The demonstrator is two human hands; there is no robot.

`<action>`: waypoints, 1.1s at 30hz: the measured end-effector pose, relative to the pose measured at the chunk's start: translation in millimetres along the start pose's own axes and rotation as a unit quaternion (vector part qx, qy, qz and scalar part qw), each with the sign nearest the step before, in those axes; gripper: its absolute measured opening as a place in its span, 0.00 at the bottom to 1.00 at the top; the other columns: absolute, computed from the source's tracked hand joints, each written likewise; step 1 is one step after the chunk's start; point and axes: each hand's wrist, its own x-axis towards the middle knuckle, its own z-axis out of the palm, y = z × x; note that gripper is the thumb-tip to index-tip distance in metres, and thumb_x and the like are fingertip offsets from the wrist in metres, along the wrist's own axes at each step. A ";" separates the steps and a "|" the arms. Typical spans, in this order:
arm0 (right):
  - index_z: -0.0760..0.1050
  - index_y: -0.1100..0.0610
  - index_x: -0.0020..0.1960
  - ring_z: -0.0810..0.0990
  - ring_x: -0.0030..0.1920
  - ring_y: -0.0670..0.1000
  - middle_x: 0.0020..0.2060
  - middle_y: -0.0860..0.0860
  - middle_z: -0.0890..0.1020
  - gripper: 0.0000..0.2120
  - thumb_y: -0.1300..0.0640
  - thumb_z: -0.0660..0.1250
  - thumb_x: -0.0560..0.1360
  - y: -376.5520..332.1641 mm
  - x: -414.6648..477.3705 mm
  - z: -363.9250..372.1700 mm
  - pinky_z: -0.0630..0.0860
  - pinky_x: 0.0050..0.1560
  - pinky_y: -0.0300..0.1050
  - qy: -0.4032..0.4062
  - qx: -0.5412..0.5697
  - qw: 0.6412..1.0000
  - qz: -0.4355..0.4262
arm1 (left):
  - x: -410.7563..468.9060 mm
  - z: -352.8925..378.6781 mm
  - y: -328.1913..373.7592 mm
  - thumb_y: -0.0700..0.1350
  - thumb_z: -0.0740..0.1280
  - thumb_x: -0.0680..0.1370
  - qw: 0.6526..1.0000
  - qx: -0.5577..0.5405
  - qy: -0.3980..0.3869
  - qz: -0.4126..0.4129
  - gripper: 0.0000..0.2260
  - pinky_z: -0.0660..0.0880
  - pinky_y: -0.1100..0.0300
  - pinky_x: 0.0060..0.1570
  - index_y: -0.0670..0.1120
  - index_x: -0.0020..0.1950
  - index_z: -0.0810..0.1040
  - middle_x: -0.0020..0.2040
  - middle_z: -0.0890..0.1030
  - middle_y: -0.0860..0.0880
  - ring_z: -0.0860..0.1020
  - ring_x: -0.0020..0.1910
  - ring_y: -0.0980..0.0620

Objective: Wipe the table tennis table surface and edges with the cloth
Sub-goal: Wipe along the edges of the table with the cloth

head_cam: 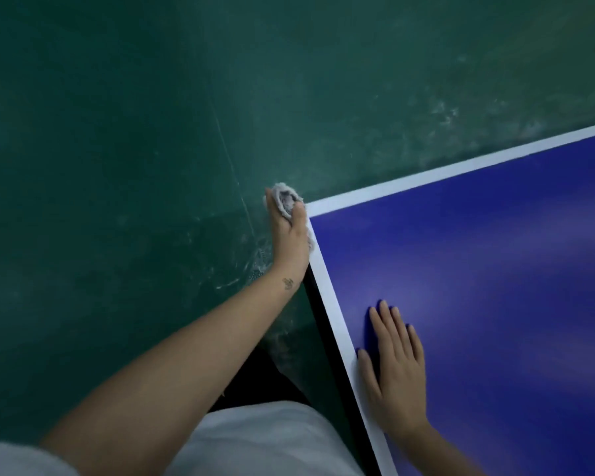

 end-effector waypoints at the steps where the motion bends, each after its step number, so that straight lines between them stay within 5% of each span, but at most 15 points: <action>1: 0.62 0.59 0.73 0.58 0.74 0.50 0.72 0.52 0.64 0.26 0.52 0.54 0.76 -0.7 1.5 -0.5 0.50 0.73 0.46 -0.005 -0.002 1.000 0.001 | 9.1 1.4 7.1 0.42 0.55 0.82 1.000 -0.003 0.007 0.005 0.26 0.68 0.60 0.63 0.49 0.77 0.48 0.75 0.59 0.49 0.65 0.69 0.52; 3: 0.63 0.59 0.72 0.58 0.74 0.50 0.72 0.52 0.65 0.27 0.53 0.54 0.75 -1.2 4.1 0.1 0.50 0.73 0.47 -0.015 -0.007 1.000 0.004 | 26.0 0.6 18.5 0.40 0.56 0.81 1.000 0.009 -0.005 -0.026 0.23 0.74 0.63 0.42 0.50 0.76 0.56 0.70 0.69 0.48 0.73 0.58 0.53; 5: 0.63 0.59 0.72 0.56 0.75 0.49 0.72 0.53 0.65 0.27 0.53 0.54 0.75 -0.6 3.3 -0.1 0.51 0.73 0.48 -0.018 -0.008 1.000 0.004 | 36.1 -5.9 23.7 0.42 0.57 0.81 0.992 0.090 -0.067 -0.062 0.17 0.76 0.59 0.43 0.47 0.71 0.67 0.63 0.76 0.41 0.77 0.54 0.47; 7: 0.61 0.57 0.73 0.53 0.76 0.47 0.71 0.53 0.65 0.27 0.53 0.54 0.75 -0.5 3.9 -1.8 0.52 0.73 0.48 -0.017 -0.008 1.000 0.005 | 38.9 -16.2 24.3 0.44 0.57 0.81 0.970 0.185 -0.147 -0.059 0.09 0.75 0.57 0.44 0.47 0.55 0.76 0.48 0.80 0.42 0.78 0.45 0.47; 10: 0.60 0.57 0.72 0.51 0.76 0.45 0.71 0.53 0.66 0.27 0.53 0.54 0.74 -1.6 6.3 -4.4 0.52 0.72 0.47 -0.025 -0.003 1.000 0.009 | 42.3 -27.4 26.8 0.45 0.58 0.80 0.956 0.219 -0.189 -0.050 0.11 0.71 0.63 0.37 0.48 0.40 0.74 0.35 0.79 0.48 0.77 0.34 0.52; 15: 0.61 0.55 0.72 0.52 0.75 0.44 0.76 0.42 0.55 0.26 0.53 0.54 0.74 -3.9 5.8 -7.5 0.52 0.72 0.46 -0.041 0.023 0.999 0.026 | 48.5 -36.1 35.0 0.46 0.60 0.80 0.932 0.254 -0.254 -0.056 0.10 0.71 0.73 0.27 0.50 0.40 0.76 0.29 0.81 0.58 0.78 0.28 0.65; 19: 0.61 0.51 0.72 0.52 0.75 0.44 0.75 0.39 0.54 0.27 0.54 0.54 0.73 -5.9 9.7 -9.6 0.50 0.73 0.42 -0.045 0.057 0.996 0.059 | 60.3 -34.2 45.5 0.46 0.60 0.80 0.910 0.269 -0.312 -0.056 0.09 0.75 0.69 0.39 0.52 0.43 0.77 0.38 0.83 0.57 0.81 0.39 0.60; 23: 0.60 0.51 0.73 0.49 0.75 0.42 0.74 0.45 0.59 0.27 0.57 0.55 0.75 -5.1 57.8 -19.7 0.42 0.74 0.39 0.046 0.118 0.968 0.216 | 70.0 -12.0 56.1 0.51 0.57 0.81 0.821 0.374 -0.432 -0.010 0.09 0.68 0.61 0.60 0.54 0.58 0.75 0.62 0.76 0.56 0.73 0.62 0.56; 26: 0.58 0.57 0.74 0.47 0.75 0.44 0.74 0.48 0.56 0.26 0.60 0.56 0.77 18.4 121.8 -36.1 0.40 0.74 0.41 0.130 0.126 0.928 0.326 | 68.3 11.7 52.2 0.56 0.52 0.81 0.717 0.489 -0.488 0.091 0.26 0.52 0.60 0.71 0.52 0.77 0.49 0.75 0.54 0.58 0.53 0.74 0.58; 33: 0.50 0.58 0.77 0.45 0.77 0.52 0.77 0.52 0.50 0.25 0.57 0.52 0.81 102.5 274.7 -60.0 0.40 0.74 0.50 0.159 0.060 0.863 0.475 | 91.2 67.7 55.8 0.54 0.56 0.81 0.734 0.441 -0.517 0.008 0.27 0.69 0.45 0.61 0.51 0.77 0.49 0.76 0.57 0.51 0.70 0.65 0.36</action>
